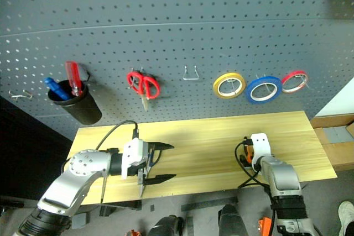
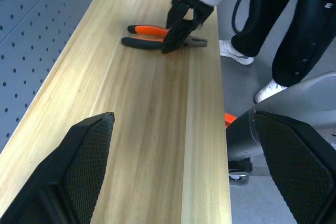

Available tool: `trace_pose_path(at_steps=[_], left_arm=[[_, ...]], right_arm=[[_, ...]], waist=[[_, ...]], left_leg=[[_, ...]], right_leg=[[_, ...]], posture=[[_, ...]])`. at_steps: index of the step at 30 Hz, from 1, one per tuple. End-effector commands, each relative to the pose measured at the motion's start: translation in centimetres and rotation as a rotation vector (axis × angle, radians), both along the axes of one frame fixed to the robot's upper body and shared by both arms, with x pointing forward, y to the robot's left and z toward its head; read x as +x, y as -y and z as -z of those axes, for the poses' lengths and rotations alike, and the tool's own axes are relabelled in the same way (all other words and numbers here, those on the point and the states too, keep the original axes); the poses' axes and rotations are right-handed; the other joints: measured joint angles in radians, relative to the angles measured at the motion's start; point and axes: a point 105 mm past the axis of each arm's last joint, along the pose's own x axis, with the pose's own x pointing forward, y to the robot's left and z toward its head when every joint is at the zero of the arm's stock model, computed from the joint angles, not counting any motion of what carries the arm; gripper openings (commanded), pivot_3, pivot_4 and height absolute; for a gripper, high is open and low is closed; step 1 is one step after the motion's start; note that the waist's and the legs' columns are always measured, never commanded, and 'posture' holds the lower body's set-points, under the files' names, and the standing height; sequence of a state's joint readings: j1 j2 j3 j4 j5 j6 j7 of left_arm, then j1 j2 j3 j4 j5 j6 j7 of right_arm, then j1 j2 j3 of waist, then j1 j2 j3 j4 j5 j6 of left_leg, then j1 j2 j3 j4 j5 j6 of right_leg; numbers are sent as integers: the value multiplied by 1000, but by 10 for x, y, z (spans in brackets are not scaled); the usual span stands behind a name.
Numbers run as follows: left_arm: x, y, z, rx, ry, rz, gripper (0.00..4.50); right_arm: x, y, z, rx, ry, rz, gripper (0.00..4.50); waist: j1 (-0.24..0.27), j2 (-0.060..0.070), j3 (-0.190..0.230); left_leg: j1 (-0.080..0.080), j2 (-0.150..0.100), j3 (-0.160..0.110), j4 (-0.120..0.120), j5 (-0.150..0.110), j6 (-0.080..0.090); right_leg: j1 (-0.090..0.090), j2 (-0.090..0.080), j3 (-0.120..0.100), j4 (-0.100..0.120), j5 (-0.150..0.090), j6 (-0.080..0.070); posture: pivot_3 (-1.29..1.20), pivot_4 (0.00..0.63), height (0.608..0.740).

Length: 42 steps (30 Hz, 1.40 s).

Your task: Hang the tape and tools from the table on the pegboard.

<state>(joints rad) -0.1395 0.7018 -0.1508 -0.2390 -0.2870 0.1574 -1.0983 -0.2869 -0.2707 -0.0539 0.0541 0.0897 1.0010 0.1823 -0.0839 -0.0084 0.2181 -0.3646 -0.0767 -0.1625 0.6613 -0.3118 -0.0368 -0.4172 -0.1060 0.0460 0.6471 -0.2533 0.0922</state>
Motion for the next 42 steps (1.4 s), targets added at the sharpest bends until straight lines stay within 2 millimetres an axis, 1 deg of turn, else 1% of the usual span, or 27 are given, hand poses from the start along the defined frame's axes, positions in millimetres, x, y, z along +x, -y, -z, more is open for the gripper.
trace_pose_path(at_steps=[1, 7, 10, 11, 12, 16, 18, 20, 22, 23, 25, 27, 29, 31, 33, 35, 37, 40, 42], left_arm=[[-1, 4, -8, -21, 30, 7, 4500], [-2, 1, -7, -29, 22, -7, 4500], [-2, 0, -6, -35, 28, -19, 4500], [-1, 0, -6, -40, 30, -25, 4500], [-1, 0, -6, -45, 30, -31, 4500], [0, -4, -5, -72, 27, -60, 4500], [-1, -7, -5, -96, 21, -78, 4500], [-1, -12, -5, -119, 16, -105, 4500], [-4, -17, -5, -140, 7, -122, 4500], [-6, -19, -6, -172, -11, -147, 4500], [-8, -24, -11, -252, -29, -216, 4500], [-12, -30, -14, -308, -52, -273, 4500], [-17, -34, -15, -339, -60, -319, 4500], [-20, -40, -20, -379, -46, -383, 4500], [-21, -45, -24, -417, -31, -448, 4500], [-20, -51, -29, -442, -2, -503, 4500], [-18, -57, -36, -476, 26, -551, 4500], [-13, -62, -45, -496, 68, -589, 4500], [-10, -64, -51, -512, 86, -608, 4500]], right_arm=[[5, 3, 1, -43, 20, -18, 4476], [8, 5, 7, -89, 15, -67, 4476], [7, 7, 13, -81, -12, -74, 4476], [7, 7, 15, -73, -27, -74, 4109], [5, 7, 18, -50, -47, -62, 3977], [3, 11, 23, 10, -90, -14, 2783], [5, 12, 20, 0, -72, -12, 2732], [11, 10, 11, -18, -10, -23, 2732], [17, -4, -10, -42, 107, -98, 2732], [18, -14, -23, -50, 174, -142, 2732], [17, -34, -47, -44, 305, -220, 2732], [12, -56, -72, -34, 435, -305, 2731], [4, -78, -98, 26, 573, -366, 2731], [-5, -105, -128, 114, 713, -425, 2731], [-13, -127, -155, 185, 822, -474, 2731], [-16, -146, -181, 237, 923, -525, 2731], [-11, -159, -204, 275, 1002, -546, 2731], [-2, -174, -231, 295, 1095, -583, 2731], [2, -182, -246, 300, 1146, -611, 2731]], waist=[[0, 0, 0], [0, 0, 0], [0, -1, -1], [-1, -1, -1], [0, -1, -1], [1, -3, -2], [1, -4, -3], [1, -4, -3], [1, -4, -3], [1, -4, -3], [-1, -3, -3], [-4, -3, -2], [-5, -3, -3], [-3, -3, -3], [1, -3, -3], [4, -4, -3], [10, -4, -3], [26, -5, -4], [35, -7, -5]], left_leg=[[0, 0, 0, 0, 0, 0], [0, 0, 0, 0, 0, 0], [0, 0, 1, 1, 0, 0], [0, 0, 1, 1, 0, 0], [0, 0, 1, 1, 0, 0], [1, 0, 0, 1, 0, -1], [1, 1, 0, 1, 0, -1], [1, 1, 0, 1, 1, -1], [1, 1, 0, 1, 1, -1], [0, 1, 0, 1, 1, -1], [-2, 2, 0, 0, 1, -1], [-2, 2, 0, 0, 2, -3], [-2, 3, 0, 0, 1, -3], [-2, 3, 0, 0, 1, -3], [-2, 4, -1, 0, 1, -3], [-1, 4, -1, 0, 1, -3], [-1, 3, -1, 1, 3, -6], [-1, 2, -1, 1, 4, -7], [-1, 4, -1, 0, 7, -13]], right_leg=[[0, 0, 0, 0, 0, 0], [0, 0, 1, 0, 0, 0], [0, 1, 1, 0, 1, 0], [0, 1, 1, 0, 2, -1], [0, 2, 1, 0, 2, -1], [1, 5, 0, 0, 4, -3], [1, 6, 0, 0, 4, -3], [1, 6, 0, 0, 4, -4], [0, 6, 0, 0, 4, -4], [0, 6, 0, 0, 4, -4], [-4, 6, 1, 1, 4, -4], [-5, 6, 4, 1, 4, -4], [-5, 6, 4, 1, 4, -3], [-5, 6, 4, 1, 4, -3], [-5, 7, 4, 1, 4, -3], [-4, 7, 3, 1, 5, -4], [-4, 7, 3, 0, 6, -4], [-4, 9, 2, 0, 9, -5], [-4, 12, 1, 0, 10, -7]], posture=[[-100, 205, 740], [-99, 203, 740], [-99, 202, 740], [-99, 202, 740], [-99, 202, 740], [-97, 201, 740], [-97, 201, 740], [-97, 201, 740], [-94, 193, 740], [-94, 192, 740], [-89, 190, 740], [-89, 190, 740], [-75, 187, 740], [-75, 187, 740], [-56, 181, 740], [-46, 176, 740], [-30, 171, 740], [-14, 165, 740], [-3, 162, 740]])
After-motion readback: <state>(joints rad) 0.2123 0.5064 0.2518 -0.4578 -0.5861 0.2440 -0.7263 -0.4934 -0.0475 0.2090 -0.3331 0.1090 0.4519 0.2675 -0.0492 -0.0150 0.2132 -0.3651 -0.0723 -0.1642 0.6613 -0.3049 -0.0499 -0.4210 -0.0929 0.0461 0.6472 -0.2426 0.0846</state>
